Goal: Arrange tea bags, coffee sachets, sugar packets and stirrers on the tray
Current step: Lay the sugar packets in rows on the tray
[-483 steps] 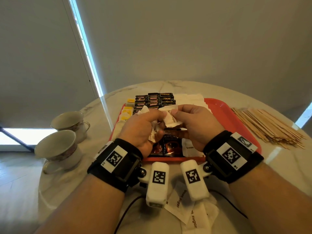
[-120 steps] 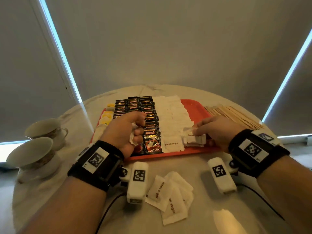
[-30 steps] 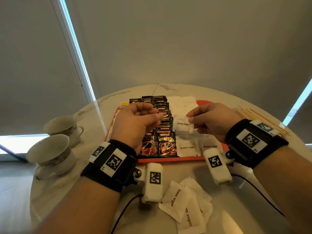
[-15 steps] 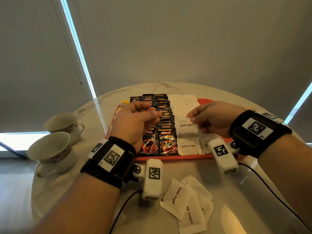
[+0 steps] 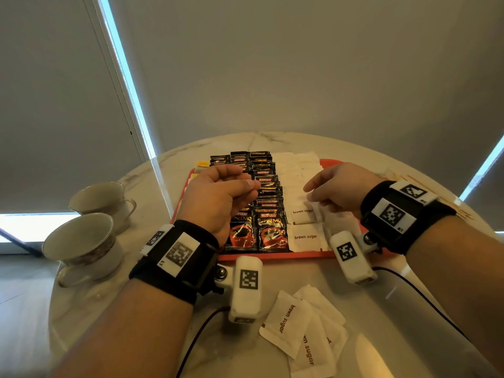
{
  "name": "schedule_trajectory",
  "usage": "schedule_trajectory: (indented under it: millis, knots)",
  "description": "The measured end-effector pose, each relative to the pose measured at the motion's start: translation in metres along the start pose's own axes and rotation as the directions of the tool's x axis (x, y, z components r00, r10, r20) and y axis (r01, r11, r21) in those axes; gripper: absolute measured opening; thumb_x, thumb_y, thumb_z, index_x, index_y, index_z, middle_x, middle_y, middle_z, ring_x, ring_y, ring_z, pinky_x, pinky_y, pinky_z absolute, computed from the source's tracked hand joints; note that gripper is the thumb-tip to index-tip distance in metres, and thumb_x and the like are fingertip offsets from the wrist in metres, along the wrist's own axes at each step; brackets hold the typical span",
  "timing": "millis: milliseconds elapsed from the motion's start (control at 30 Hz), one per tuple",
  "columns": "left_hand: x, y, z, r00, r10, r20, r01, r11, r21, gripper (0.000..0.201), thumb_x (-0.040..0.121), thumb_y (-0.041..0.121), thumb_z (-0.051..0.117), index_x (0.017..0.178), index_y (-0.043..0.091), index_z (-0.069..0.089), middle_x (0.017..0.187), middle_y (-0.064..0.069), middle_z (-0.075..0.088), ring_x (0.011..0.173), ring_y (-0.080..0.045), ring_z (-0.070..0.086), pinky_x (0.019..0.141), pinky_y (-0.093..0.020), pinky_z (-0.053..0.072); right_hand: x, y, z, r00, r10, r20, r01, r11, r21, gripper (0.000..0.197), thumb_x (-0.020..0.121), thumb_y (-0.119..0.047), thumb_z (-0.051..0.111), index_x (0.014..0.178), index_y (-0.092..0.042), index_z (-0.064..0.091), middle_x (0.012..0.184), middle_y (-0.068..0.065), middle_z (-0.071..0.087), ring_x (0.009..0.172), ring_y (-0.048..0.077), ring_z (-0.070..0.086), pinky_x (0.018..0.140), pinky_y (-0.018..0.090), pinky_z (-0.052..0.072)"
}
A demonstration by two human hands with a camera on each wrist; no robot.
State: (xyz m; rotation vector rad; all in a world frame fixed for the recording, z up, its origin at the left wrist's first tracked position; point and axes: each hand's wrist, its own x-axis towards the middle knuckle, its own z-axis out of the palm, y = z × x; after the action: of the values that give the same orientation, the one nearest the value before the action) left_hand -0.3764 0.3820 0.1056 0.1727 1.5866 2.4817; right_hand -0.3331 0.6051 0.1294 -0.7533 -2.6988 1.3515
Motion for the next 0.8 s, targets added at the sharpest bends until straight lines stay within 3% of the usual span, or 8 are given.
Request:
schedule_trajectory:
  millis: [100,267,367,433,567,667,733,800]
  knots:
    - [0.001,0.000,-0.001,1.000,-0.004,-0.004,0.004,1.000,0.006,0.029,0.091,-0.015,0.065,0.113,0.005,0.064,0.094,-0.011,0.072,0.085,-0.022,0.079,0.065,-0.024,0.062,-0.004,-0.002,0.001,0.995,-0.053,-0.085,0.057,0.998,0.040,0.008,0.086,-0.010,0.078,0.089,-0.017,0.076,0.083,0.005,0.073,0.067,0.012,0.063,0.052,0.023,0.050]
    - [0.000,0.000,0.000,1.000,-0.017,-0.007,0.017,1.000,0.013,0.028,0.090,-0.014,0.066,0.110,0.006,0.064,0.095,-0.012,0.073,0.086,-0.023,0.079,0.067,-0.025,0.061,-0.016,-0.005,0.014,0.997,-0.025,0.077,0.022,0.999,0.043,0.004,0.089,-0.005,0.073,0.090,-0.008,0.076,0.084,0.013,0.076,0.067,0.018,0.070,0.058,0.026,0.058]
    - [-0.007,0.003,0.006,1.000,-0.027,0.005,0.027,1.000,0.009,0.022,0.093,-0.010,0.067,0.108,0.007,0.065,0.089,-0.010,0.074,0.084,-0.022,0.078,0.067,-0.025,0.062,-0.024,-0.007,0.014,0.996,-0.056,0.075,0.051,0.996,0.071,0.005,0.089,-0.004,0.073,0.092,-0.007,0.076,0.086,0.012,0.077,0.070,0.018,0.071,0.063,0.027,0.061]
    - [-0.018,0.008,0.014,0.999,-0.034,0.027,0.033,0.999,0.022,0.015,0.095,-0.004,0.067,0.105,0.007,0.066,0.082,-0.007,0.075,0.078,-0.020,0.077,0.064,-0.026,0.062,-0.034,-0.010,0.011,0.992,-0.106,0.070,0.100,0.991,0.086,0.007,0.088,-0.005,0.073,0.093,-0.009,0.076,0.084,0.008,0.076,0.066,0.012,0.069,0.057,0.022,0.057]
    - [-0.046,0.017,0.032,0.984,-0.093,0.151,0.051,0.964,0.262,0.010,0.097,-0.002,0.064,0.099,0.007,0.068,0.081,-0.009,0.073,0.071,-0.023,0.075,0.064,-0.032,0.064,-0.061,-0.008,0.003,0.963,-0.163,0.215,0.164,0.986,0.014,0.006,0.086,-0.015,0.078,0.091,-0.018,0.079,0.087,0.004,0.078,0.070,0.011,0.070,0.061,0.023,0.058]
    - [-0.069,0.020,0.030,0.928,-0.242,0.283,-0.009,0.746,0.665,0.006,0.093,0.007,0.072,0.094,0.012,0.074,0.087,-0.010,0.077,0.079,-0.025,0.077,0.079,-0.043,0.063,-0.081,0.001,0.002,0.930,-0.154,0.335,0.193,0.977,-0.087,0.011,0.083,-0.015,0.081,0.091,-0.022,0.080,0.087,0.001,0.079,0.074,0.012,0.070,0.068,0.026,0.058]
    - [-0.087,0.022,0.027,0.873,-0.370,0.318,-0.103,0.496,0.862,0.011,0.091,0.024,0.079,0.100,0.020,0.075,0.096,-0.003,0.079,0.087,-0.019,0.076,0.080,-0.039,0.065,-0.095,0.006,0.003,0.906,-0.121,0.405,0.199,0.968,-0.155,0.015,0.082,-0.015,0.081,0.093,-0.025,0.080,0.088,0.000,0.079,0.076,0.011,0.071,0.065,0.023,0.057]
    - [-0.104,0.019,0.024,0.845,-0.436,0.310,-0.242,0.205,0.948,0.036,0.083,0.047,0.084,0.111,0.028,0.071,0.104,0.005,0.074,0.093,-0.013,0.071,0.080,-0.033,0.064,-0.106,0.009,0.004,0.878,-0.067,0.474,0.210,0.944,-0.256,0.023,0.081,-0.019,0.083,0.102,-0.029,0.078,0.096,-0.004,0.078,0.086,0.010,0.071,0.069,0.022,0.058]
